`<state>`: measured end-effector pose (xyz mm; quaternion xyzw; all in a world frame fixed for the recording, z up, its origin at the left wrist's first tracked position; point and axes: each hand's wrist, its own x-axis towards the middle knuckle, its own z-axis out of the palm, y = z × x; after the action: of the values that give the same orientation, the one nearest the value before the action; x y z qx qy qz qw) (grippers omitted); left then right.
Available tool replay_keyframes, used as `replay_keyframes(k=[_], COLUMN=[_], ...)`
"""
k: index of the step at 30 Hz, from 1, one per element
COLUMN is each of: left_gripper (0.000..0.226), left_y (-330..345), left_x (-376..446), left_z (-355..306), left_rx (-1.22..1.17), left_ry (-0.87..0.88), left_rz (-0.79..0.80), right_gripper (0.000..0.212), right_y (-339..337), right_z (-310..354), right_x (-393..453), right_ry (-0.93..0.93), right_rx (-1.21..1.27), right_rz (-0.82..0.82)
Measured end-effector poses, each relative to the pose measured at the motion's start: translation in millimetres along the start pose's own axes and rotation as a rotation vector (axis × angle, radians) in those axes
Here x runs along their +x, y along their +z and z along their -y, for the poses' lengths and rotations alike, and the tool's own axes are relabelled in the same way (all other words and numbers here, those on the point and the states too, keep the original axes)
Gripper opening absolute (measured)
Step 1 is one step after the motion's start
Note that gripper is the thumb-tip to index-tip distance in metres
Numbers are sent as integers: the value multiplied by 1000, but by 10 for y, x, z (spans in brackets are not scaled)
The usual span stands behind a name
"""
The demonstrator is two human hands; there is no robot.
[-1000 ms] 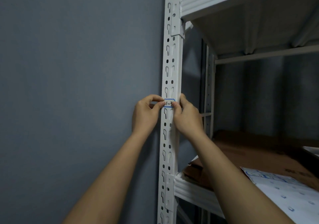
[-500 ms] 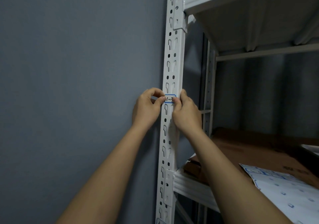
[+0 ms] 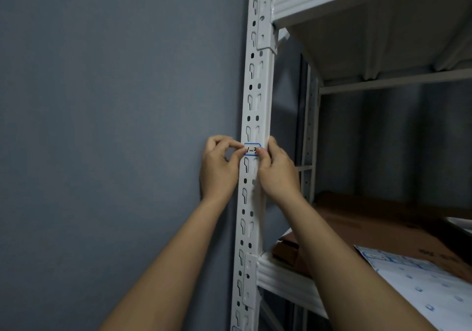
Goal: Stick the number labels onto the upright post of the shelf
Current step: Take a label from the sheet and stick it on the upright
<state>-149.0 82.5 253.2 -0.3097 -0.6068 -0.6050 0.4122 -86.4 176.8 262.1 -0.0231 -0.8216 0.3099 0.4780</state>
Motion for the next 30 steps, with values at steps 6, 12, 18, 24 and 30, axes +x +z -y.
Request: replay_keyframes(k=[6, 12, 18, 24, 30], left_gripper=[4, 22, 32, 27, 12], left_y=[-3, -17, -6, -35, 9], left_x=[-6, 29, 55, 43, -50], left_z=[13, 19, -7, -23, -20], left_rx=[77, 65, -5, 69, 67], left_ry=[89, 73, 9, 15, 12], left_rz=[-37, 65, 128, 142, -61], right_gripper=[32, 33, 34, 41, 42], right_y=[19, 65, 83, 43, -8], right_z=[-39, -61, -42, 21, 49], right_x=[17, 25, 1, -40, -69], right_ry=[-9, -18, -13, 12, 64], right_rx=[-6, -23, -43, -33, 53], right_rz=[-12, -36, -54, -34, -5])
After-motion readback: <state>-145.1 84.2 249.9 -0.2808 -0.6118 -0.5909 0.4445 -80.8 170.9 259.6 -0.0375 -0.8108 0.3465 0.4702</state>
